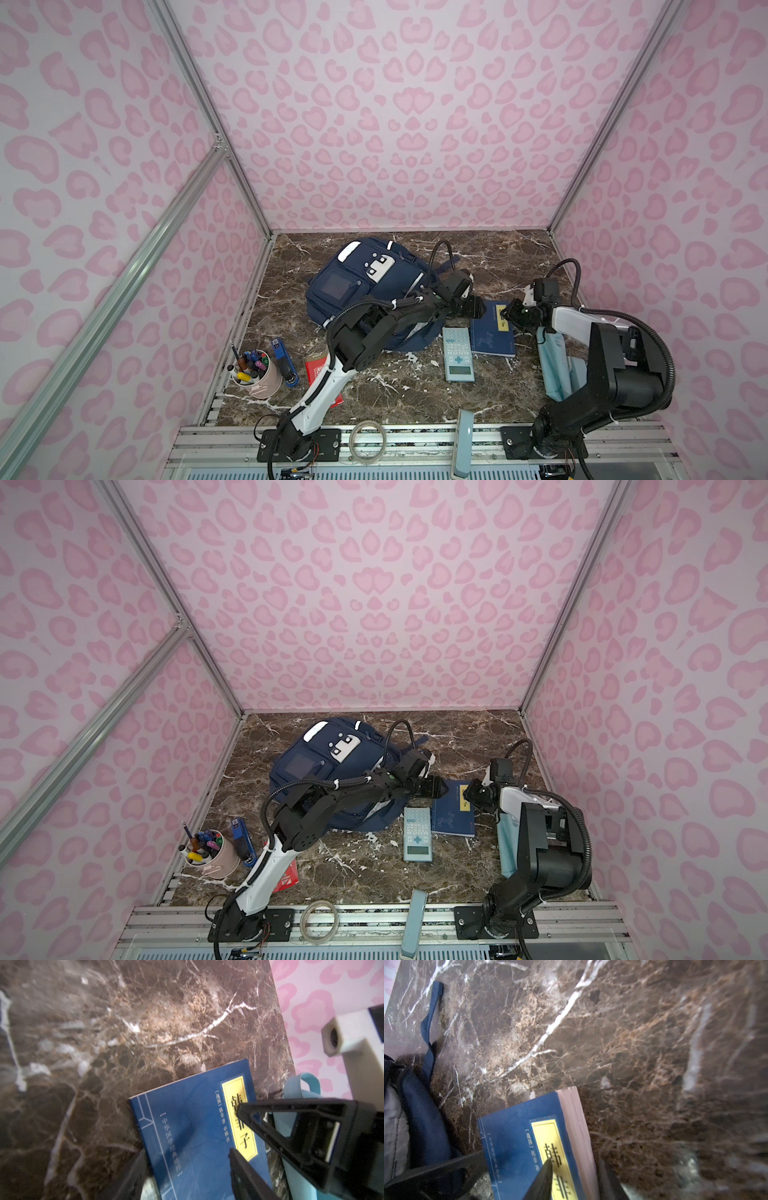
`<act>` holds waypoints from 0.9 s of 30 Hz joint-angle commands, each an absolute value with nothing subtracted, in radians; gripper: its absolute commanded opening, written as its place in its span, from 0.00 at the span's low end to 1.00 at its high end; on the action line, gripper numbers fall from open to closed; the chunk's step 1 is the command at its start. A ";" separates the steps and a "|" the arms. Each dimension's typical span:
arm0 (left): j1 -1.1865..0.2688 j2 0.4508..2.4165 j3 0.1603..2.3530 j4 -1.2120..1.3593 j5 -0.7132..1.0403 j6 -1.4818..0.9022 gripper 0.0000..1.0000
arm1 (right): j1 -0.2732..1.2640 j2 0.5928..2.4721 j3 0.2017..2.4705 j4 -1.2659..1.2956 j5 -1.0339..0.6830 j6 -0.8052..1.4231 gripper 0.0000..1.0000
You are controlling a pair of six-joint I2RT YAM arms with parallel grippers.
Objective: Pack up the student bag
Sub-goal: 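Grasp the blue book's edge with the right gripper while left reaches toward it, then lift the blue book upright off the table with the right gripper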
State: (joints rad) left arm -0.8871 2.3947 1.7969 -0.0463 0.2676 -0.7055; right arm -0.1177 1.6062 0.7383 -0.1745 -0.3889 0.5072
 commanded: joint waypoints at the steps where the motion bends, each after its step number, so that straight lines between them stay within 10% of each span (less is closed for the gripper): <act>1: -0.888 2.419 1.847 -0.096 0.285 -0.698 0.65 | -0.116 1.637 0.738 -0.313 -0.395 0.509 0.28; 9: -0.885 2.413 1.820 -0.088 0.290 -0.699 0.65 | -0.120 1.625 0.736 -0.309 -0.388 0.505 0.00; 27: -0.813 2.195 1.490 0.220 0.417 -0.771 0.71 | -0.230 1.308 0.709 -0.242 -0.650 0.573 0.00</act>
